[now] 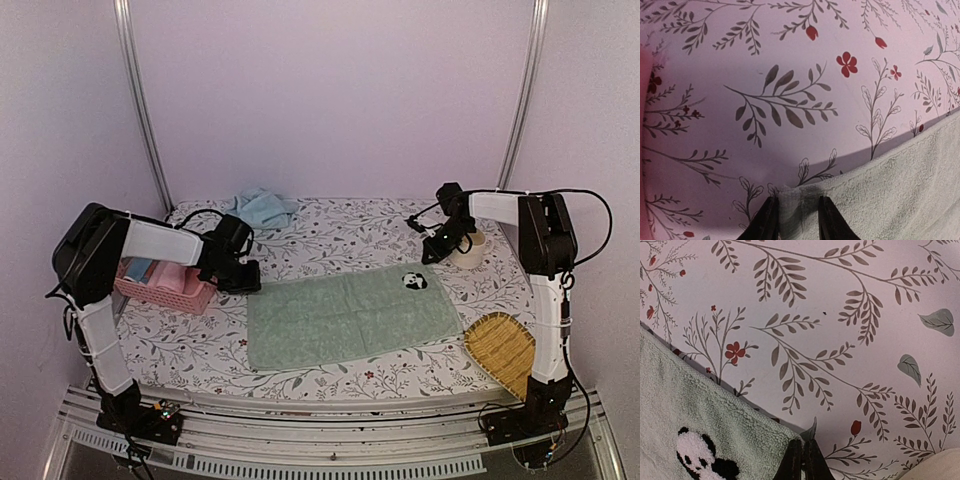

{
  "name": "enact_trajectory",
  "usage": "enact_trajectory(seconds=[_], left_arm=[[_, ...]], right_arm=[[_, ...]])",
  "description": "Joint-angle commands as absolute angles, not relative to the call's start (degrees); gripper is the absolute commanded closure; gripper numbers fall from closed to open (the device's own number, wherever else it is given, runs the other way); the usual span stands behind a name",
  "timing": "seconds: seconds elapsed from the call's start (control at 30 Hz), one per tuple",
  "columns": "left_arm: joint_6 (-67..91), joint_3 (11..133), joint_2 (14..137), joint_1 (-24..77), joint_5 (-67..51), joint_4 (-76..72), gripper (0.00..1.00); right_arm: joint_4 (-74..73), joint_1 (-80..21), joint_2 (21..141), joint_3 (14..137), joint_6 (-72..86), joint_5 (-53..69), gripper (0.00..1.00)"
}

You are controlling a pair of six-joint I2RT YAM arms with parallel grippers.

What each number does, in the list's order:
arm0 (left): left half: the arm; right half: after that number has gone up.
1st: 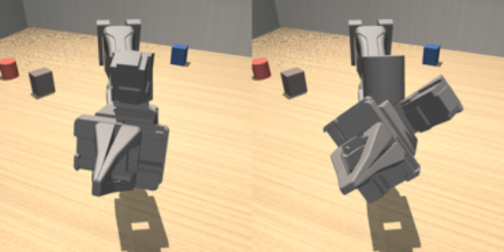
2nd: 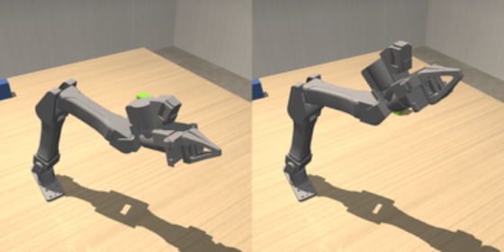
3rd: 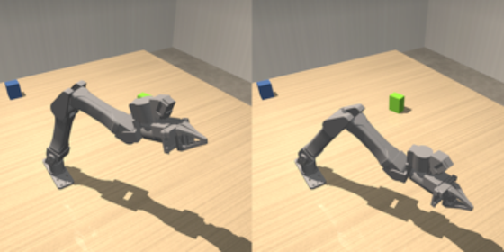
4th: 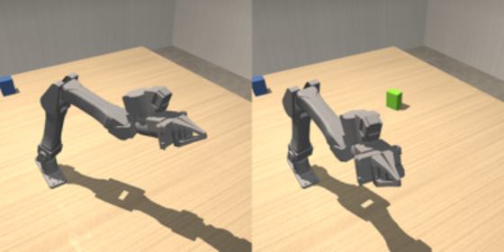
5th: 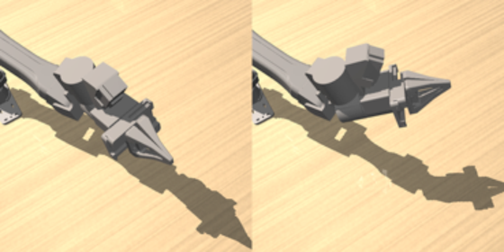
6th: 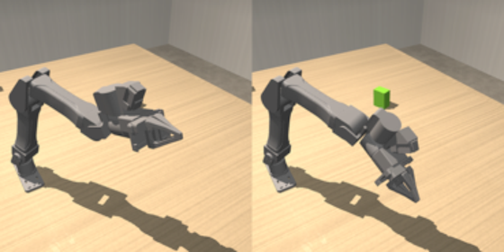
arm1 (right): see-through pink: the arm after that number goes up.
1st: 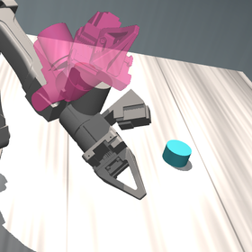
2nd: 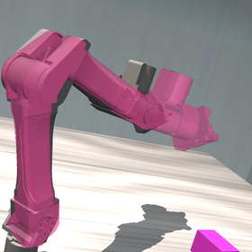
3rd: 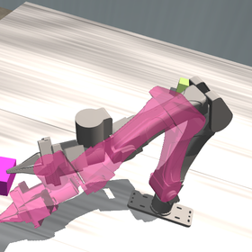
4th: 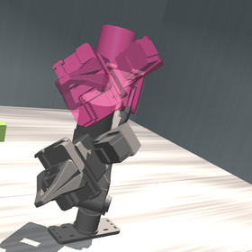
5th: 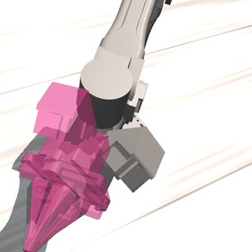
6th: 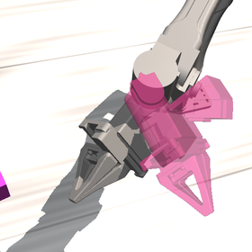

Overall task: Roll the towels
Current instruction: Adjust the towel at the center of the board.

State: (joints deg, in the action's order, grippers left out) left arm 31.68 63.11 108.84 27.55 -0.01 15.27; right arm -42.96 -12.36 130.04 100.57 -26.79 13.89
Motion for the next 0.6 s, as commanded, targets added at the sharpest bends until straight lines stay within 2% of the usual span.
enact_trajectory(seconds=[0.0,0.57], left_arm=[[31.12,63.72,109.7,26.94,-2.29,14.82,0.73],[31.96,62.24,107.58,26.85,-0.38,11.32,0.8]], right_arm=[[-43.31,-12.35,131.05,99.76,-26.98,14.85,0.94],[-43.68,-12.39,131.37,99.67,-26.98,15.29,0.93]])
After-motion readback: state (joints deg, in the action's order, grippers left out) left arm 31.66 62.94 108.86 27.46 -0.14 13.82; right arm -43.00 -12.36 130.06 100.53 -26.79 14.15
